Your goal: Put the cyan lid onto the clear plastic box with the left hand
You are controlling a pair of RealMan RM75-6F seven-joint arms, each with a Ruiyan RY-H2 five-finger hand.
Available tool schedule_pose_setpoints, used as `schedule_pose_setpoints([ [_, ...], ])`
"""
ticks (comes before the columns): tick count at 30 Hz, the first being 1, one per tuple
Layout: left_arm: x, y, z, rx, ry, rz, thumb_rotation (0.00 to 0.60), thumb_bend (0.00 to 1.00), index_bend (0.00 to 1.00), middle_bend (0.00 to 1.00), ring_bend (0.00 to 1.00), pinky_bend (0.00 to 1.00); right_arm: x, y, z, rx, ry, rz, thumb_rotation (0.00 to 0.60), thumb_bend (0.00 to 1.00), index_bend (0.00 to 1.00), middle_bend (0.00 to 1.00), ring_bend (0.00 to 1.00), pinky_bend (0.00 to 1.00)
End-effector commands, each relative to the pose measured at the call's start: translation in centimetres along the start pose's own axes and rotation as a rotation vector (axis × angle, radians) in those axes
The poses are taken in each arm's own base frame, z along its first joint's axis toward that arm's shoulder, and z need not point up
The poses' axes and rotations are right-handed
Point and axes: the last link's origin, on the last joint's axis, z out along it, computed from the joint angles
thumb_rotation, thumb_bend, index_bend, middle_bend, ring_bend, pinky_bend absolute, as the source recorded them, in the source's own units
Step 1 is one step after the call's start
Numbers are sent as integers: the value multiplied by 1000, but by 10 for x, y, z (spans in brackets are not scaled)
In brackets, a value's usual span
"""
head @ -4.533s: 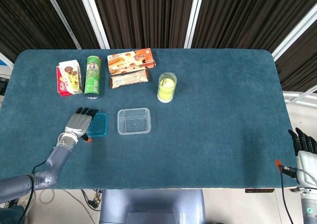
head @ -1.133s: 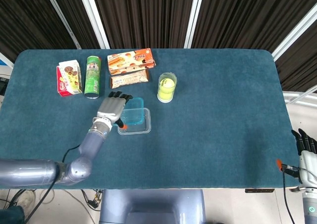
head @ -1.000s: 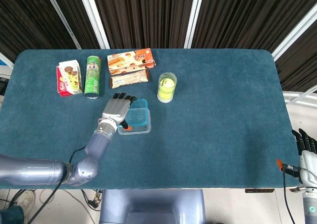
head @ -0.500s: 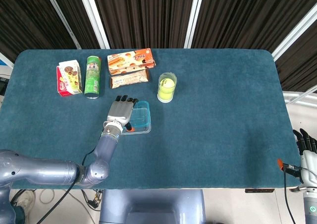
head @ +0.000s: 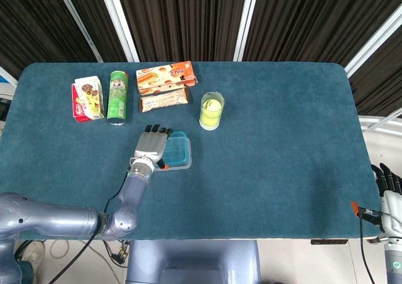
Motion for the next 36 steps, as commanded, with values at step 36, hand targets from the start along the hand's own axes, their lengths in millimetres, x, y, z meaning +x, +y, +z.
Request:
schedule_pose_setpoints([
  [36,-15,4,-4,-10,-5,47,600,249,160,434,11,0,1,-1,0,2,4,4,600,291,100,0,0,0],
])
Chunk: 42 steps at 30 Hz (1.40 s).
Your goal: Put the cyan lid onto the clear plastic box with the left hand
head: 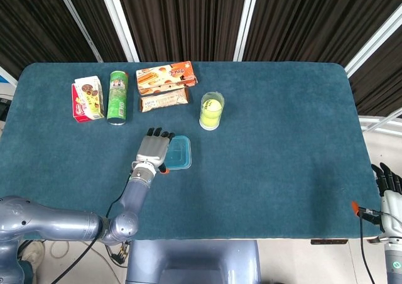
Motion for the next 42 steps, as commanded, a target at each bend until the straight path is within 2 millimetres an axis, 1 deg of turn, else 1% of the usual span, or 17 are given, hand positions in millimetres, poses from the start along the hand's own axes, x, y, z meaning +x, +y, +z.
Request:
schedule_pose_setpoints([
  [1,-1,1,0,2,-2,4,600,249,160,434,10,0,0,0,0,1,0,0,600,292,100,0,0,0],
  [24,-6,0,3,23,18,34,600,248,159,432,11,0,0,0,0,2,0,-1,600,291,100,0,0,0],
  [42,-10,7,3,10,14,43,600,246,155,432,11,0,0,0,0,3,0,-2,600,292,101,0,0,0],
])
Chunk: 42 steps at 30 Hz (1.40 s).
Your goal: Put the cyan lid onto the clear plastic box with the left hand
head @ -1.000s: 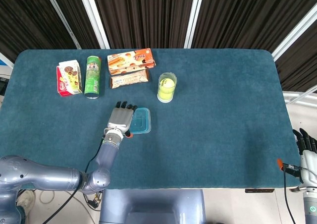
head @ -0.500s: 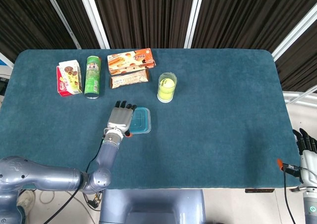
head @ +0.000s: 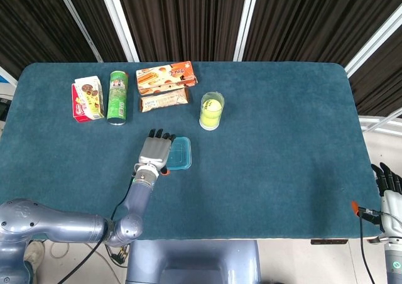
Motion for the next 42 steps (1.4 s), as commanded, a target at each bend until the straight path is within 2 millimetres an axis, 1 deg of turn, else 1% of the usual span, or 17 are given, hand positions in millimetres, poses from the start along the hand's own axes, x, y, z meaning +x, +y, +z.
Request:
schedule_pose_setpoints([
  [1,-1,0,0,3,0,3,600,246,154,432,11,0,0,0,0,0,0,0,600,292,101,0,0,0],
  [18,-1,-7,1,15,3,1,600,244,146,430,11,0,0,0,0,-1,-2,-1,600,292,100,0,0,0],
  [42,-5,1,-1,3,6,-5,600,241,132,428,11,0,0,0,0,-2,-2,1,600,291,100,0,0,0],
])
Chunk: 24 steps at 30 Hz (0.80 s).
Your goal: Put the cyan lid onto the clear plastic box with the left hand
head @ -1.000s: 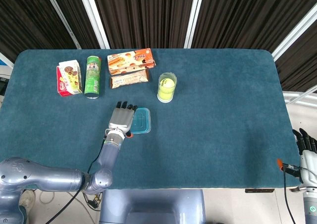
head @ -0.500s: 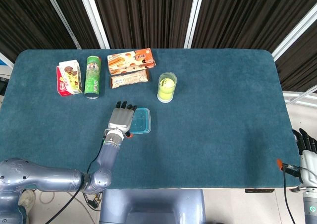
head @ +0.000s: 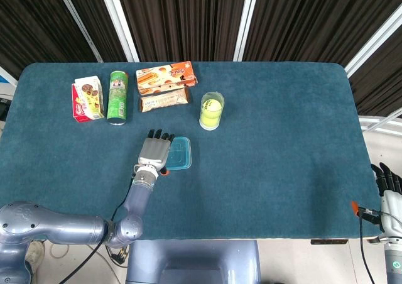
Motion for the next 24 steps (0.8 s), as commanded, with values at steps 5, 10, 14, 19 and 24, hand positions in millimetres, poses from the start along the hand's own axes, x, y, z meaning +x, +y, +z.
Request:
schedule_pose_setpoints([
  [5,0,3,-2,10,-5,-2,600,233,128,428,11,0,0,0,0,0,-1,1,600,291,101,0,0,0],
  [10,0,2,-1,23,-8,5,600,233,127,428,11,0,0,0,0,0,0,2,600,292,101,0,0,0],
  [14,0,1,1,31,-2,5,600,234,127,428,11,0,0,0,0,-1,0,2,600,292,101,0,0,0],
  [19,0,0,2,31,1,5,600,233,124,428,11,0,0,0,0,-2,-1,2,600,292,100,0,0,0],
  [24,-1,-1,4,32,2,-5,600,234,123,428,11,0,0,0,0,-2,0,3,600,291,101,0,0,0],
])
